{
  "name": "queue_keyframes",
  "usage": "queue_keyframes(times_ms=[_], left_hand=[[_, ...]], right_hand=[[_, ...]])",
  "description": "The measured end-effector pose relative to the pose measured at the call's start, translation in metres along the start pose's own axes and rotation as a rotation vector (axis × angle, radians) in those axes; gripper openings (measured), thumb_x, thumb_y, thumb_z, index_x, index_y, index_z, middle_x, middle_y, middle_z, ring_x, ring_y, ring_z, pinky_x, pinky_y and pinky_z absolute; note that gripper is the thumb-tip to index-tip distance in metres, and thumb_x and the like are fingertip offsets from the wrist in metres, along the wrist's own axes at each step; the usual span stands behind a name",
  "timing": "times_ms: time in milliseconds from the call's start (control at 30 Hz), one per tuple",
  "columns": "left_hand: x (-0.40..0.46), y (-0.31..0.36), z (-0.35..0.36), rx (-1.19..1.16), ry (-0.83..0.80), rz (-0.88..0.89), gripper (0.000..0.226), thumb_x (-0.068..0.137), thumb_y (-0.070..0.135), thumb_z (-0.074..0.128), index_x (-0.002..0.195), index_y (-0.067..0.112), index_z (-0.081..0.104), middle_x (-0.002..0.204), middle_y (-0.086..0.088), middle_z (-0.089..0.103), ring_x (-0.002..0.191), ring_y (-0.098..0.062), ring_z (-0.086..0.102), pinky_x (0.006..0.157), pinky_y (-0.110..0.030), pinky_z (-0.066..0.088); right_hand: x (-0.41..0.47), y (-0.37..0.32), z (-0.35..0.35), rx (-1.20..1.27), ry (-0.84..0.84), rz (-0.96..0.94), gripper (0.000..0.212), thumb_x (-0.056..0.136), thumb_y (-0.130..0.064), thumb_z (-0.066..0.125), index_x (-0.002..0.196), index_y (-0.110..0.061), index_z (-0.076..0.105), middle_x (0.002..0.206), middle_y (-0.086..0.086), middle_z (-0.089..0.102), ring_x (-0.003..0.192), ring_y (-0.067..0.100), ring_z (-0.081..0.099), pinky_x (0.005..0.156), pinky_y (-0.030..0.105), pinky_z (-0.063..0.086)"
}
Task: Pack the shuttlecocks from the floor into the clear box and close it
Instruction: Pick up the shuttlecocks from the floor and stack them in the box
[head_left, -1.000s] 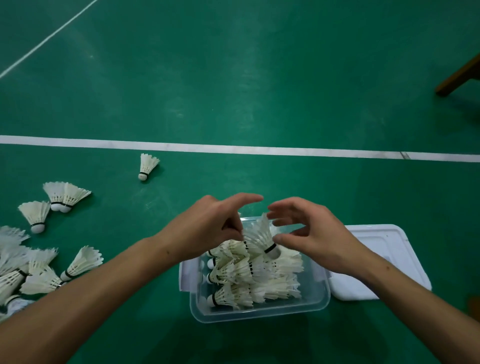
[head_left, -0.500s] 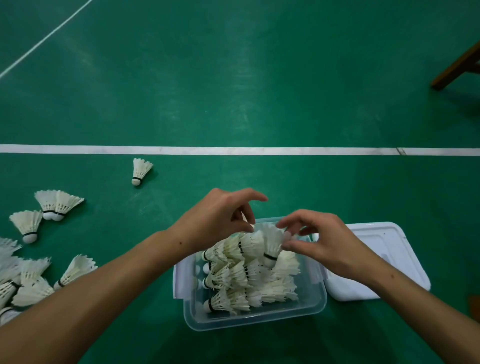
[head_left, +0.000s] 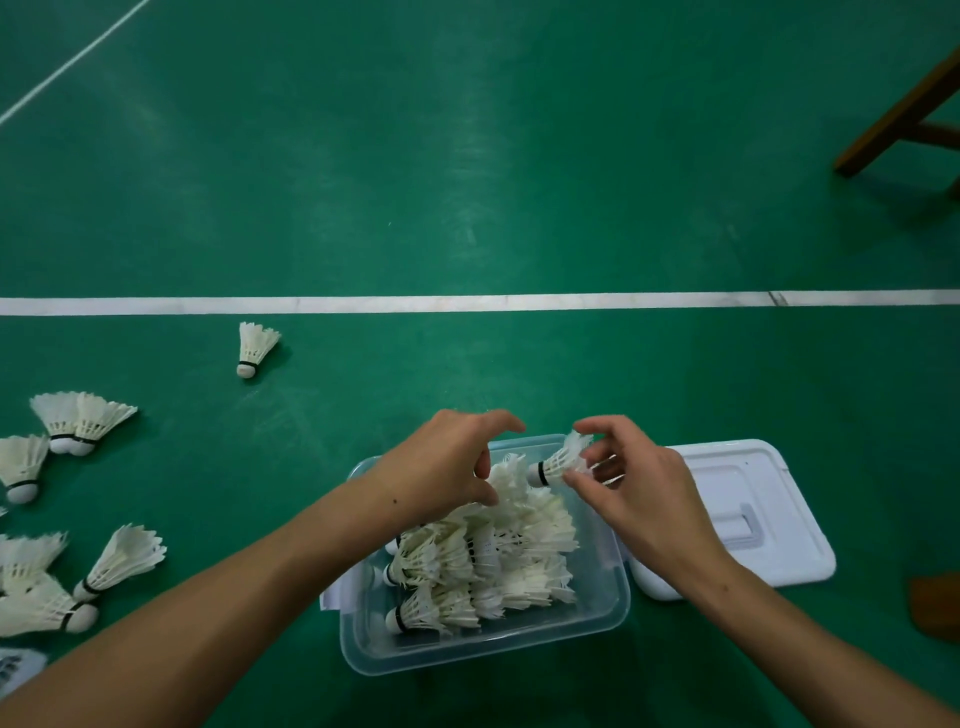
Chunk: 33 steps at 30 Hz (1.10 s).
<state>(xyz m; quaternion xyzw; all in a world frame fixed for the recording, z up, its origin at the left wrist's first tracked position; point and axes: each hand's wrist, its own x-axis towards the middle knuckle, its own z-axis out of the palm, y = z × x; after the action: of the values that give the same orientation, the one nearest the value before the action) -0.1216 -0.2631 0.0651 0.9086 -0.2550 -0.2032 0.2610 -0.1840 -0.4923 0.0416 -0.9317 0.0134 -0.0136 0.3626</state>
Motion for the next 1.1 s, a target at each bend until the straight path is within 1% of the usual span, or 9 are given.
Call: queue_keyframes(times_ms=[133, 267, 367, 467, 567, 700, 800, 933, 1100], left_hand=[[-0.007, 0.001, -0.001, 0.011, 0.038, 0.003, 0.077, 0.085, 0.017, 0.086, 0.151, 0.029, 0.048, 0.088, 0.013, 0.062, 0.076, 0.001, 0.055, 0.085, -0.032, 0.058], [-0.020, -0.001, -0.002, -0.023, 0.108, 0.020, 0.074, 0.084, 0.020, 0.087, 0.148, 0.031, 0.050, 0.083, 0.015, 0.060, 0.075, 0.002, 0.056, 0.075, -0.023, 0.051], [-0.030, -0.005, -0.003, -0.063, 0.155, 0.011, 0.071, 0.084, 0.023, 0.087, 0.146, 0.033, 0.053, 0.081, 0.014, 0.061, 0.074, 0.000, 0.058, 0.072, -0.023, 0.051], [-0.040, -0.008, -0.004, -0.108, 0.195, 0.013, 0.070, 0.083, 0.024, 0.088, 0.143, 0.034, 0.055, 0.079, 0.012, 0.063, 0.072, -0.003, 0.058, 0.070, -0.020, 0.050], [-0.051, -0.013, -0.008, -0.191, 0.217, 0.009, 0.069, 0.081, 0.023, 0.089, 0.141, 0.034, 0.057, 0.079, 0.011, 0.064, 0.073, -0.004, 0.060, 0.069, -0.017, 0.050], [-0.068, -0.020, -0.013, -0.350, 0.254, 0.012, 0.069, 0.078, 0.020, 0.091, 0.138, 0.034, 0.060, 0.082, 0.008, 0.065, 0.071, -0.010, 0.064, 0.070, -0.022, 0.056], [-0.075, -0.022, -0.015, -0.436, 0.252, 0.037, 0.074, 0.077, 0.015, 0.092, 0.139, 0.034, 0.058, 0.083, 0.007, 0.063, 0.070, -0.010, 0.065, 0.070, -0.021, 0.056], [-0.080, -0.022, -0.016, -0.513, 0.200, 0.087, 0.083, 0.078, 0.006, 0.090, 0.144, 0.038, 0.052, 0.088, 0.006, 0.059, 0.072, -0.018, 0.069, 0.075, -0.036, 0.062], [-0.082, -0.028, -0.014, -0.615, 0.180, 0.117, 0.085, 0.078, 0.002, 0.089, 0.146, 0.035, 0.050, 0.093, 0.000, 0.058, 0.079, -0.028, 0.071, 0.079, -0.045, 0.063]], right_hand=[[0.008, -0.008, 0.018, -0.045, -0.081, -0.036, 0.043, 0.090, -0.030, 0.080, 0.127, -0.034, 0.058, 0.090, -0.021, 0.070, 0.079, 0.000, 0.069, 0.075, 0.038, 0.061], [0.011, -0.011, 0.035, 0.073, -0.171, 0.074, 0.046, 0.091, -0.023, 0.081, 0.130, -0.030, 0.056, 0.093, -0.012, 0.071, 0.081, 0.000, 0.070, 0.074, 0.026, 0.061], [0.013, -0.011, 0.042, 0.053, -0.184, 0.135, 0.056, 0.090, -0.019, 0.081, 0.136, -0.027, 0.049, 0.089, -0.007, 0.070, 0.080, 0.005, 0.069, 0.075, 0.031, 0.060], [0.017, -0.015, 0.042, -0.020, -0.217, 0.132, 0.068, 0.089, -0.016, 0.083, 0.143, -0.023, 0.042, 0.078, -0.003, 0.068, 0.076, 0.010, 0.066, 0.070, 0.028, 0.055], [0.016, -0.024, 0.034, -0.063, -0.280, 0.132, 0.077, 0.087, -0.022, 0.086, 0.148, -0.022, 0.040, 0.088, -0.005, 0.068, 0.082, 0.009, 0.066, 0.077, 0.028, 0.056], [0.009, -0.034, -0.001, -0.129, -0.252, 0.093, 0.075, 0.088, -0.027, 0.084, 0.151, -0.020, 0.044, 0.120, -0.002, 0.073, 0.106, 0.013, 0.070, 0.099, 0.037, 0.058], [-0.005, -0.051, -0.018, 0.002, -0.201, -0.048, 0.056, 0.086, -0.025, 0.085, 0.135, -0.026, 0.058, 0.117, -0.015, 0.074, 0.109, 0.002, 0.069, 0.096, 0.033, 0.059], [-0.022, -0.080, 0.003, 0.230, -0.399, -0.149, 0.061, 0.083, -0.024, 0.089, 0.136, -0.031, 0.059, 0.120, -0.021, 0.073, 0.118, -0.002, 0.066, 0.102, 0.027, 0.055], [-0.028, -0.083, 0.034, 0.248, -0.419, -0.138, 0.056, 0.082, -0.026, 0.090, 0.129, -0.032, 0.061, 0.102, -0.021, 0.077, 0.103, -0.001, 0.072, 0.100, 0.032, 0.057]])
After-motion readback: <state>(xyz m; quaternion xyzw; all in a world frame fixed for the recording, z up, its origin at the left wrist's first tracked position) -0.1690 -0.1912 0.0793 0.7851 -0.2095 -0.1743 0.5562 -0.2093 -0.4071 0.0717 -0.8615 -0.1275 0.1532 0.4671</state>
